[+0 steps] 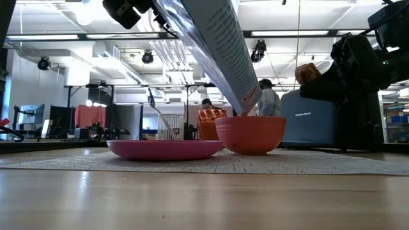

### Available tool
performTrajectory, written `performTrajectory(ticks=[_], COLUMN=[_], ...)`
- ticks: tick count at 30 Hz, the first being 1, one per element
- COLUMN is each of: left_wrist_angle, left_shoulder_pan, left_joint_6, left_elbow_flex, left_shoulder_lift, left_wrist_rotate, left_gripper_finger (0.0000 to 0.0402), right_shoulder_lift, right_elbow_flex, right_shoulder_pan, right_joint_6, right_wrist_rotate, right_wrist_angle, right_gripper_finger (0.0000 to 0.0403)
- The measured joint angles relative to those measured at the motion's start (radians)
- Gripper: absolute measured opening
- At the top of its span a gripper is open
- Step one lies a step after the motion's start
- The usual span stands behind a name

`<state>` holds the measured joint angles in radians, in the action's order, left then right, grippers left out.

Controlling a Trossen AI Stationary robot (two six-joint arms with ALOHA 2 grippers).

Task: Arrange a breakfast setting
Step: Pour the cereal from the cereal box into the red bowl

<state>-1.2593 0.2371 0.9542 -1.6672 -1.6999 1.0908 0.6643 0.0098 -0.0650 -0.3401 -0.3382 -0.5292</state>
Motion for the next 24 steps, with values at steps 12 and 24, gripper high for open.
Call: performTrajectory(ticks=[12,24], left_wrist_angle=[0.017,0.012], left_shoulder_pan=[0.000,-0.003], left_joint_6=[-0.014,-0.031], left_elbow_flex=[0.000,0.000], left_shoulder_lift=[0.000,0.000], left_wrist_rotate=[0.002,-0.043], left_gripper_finger=[0.0182,0.0182], right_shoulder_lift=[0.000,0.000], right_elbow_flex=[0.000,0.000], right_shoulder_pan=[0.000,0.000], right_joint_6=[0.000,0.000], right_wrist_rotate=[0.000,0.000], right_wrist_angle=[0.000,0.000], right_gripper_finger=[0.0086,0.0086])
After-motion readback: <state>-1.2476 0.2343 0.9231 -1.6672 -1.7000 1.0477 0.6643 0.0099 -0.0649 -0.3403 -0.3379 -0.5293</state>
